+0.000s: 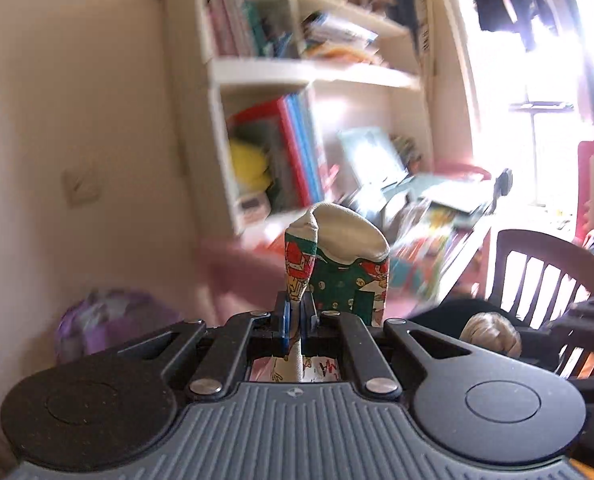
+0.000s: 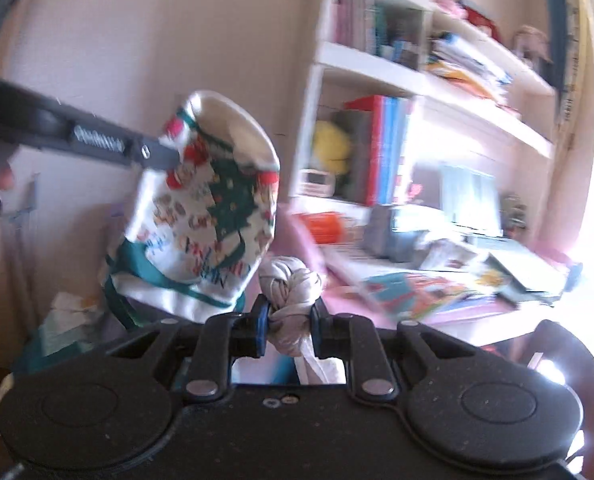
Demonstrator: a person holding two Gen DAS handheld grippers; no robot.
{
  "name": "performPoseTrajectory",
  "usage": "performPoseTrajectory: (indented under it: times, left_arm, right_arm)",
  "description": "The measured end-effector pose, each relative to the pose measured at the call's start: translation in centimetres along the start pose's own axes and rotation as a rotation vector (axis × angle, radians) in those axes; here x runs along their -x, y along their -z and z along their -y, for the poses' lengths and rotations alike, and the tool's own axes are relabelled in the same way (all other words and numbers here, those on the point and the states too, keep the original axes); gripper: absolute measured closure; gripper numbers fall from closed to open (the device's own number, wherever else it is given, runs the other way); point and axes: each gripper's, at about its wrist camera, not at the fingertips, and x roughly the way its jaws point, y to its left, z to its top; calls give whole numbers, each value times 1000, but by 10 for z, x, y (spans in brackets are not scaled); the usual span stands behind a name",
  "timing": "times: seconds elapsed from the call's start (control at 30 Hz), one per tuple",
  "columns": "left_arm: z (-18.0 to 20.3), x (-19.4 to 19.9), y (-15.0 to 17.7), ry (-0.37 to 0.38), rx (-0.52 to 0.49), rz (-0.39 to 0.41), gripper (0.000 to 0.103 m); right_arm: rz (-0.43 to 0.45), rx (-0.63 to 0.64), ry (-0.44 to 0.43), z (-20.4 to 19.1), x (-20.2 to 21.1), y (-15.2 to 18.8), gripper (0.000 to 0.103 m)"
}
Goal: Collect trash
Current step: 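Carry the Christmas-print bag and white tissue with both tools over the green bin, then open both tools to drop the bag and tissue into the bin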
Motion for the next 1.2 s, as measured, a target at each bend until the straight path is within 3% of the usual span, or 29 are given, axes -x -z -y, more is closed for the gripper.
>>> performPoseTrajectory:
  times: [0.17, 0.27, 0.47, 0.57, 0.7, 0.93, 1.07, 1.2]
  left_arm:
    - [47, -17, -42, 57, -21, 68, 99]
    - [77, -37, -50, 98, -26, 61, 99]
    - [113, -99, -8, 151, -46, -91, 99]
    - [115, -125, 21, 183, -13, -196, 99]
    - [120, -142, 46, 205, -20, -274, 99]
    - [126, -165, 62, 255, -34, -406, 99]
    - [129, -171, 73, 279, -51, -474, 98]
    - [127, -177, 83, 299, 6, -577, 96]
  right_arm:
    - [-41, -45, 59, 41, -11, 8, 84]
    - [-80, -61, 73, 54, -21, 21, 84]
    - [-207, -64, 62, 61, -52, 51, 84]
    - [-262, -61, 51, 60, -63, 61, 83]
    - [-317, -80, 35, 62, -74, 69, 81]
    - [-358, -161, 10, 74, -79, 77, 66]
    - [-371, -181, 21, 77, -75, 80, 64]
    - [-365, -190, 34, 78, -61, 81, 56]
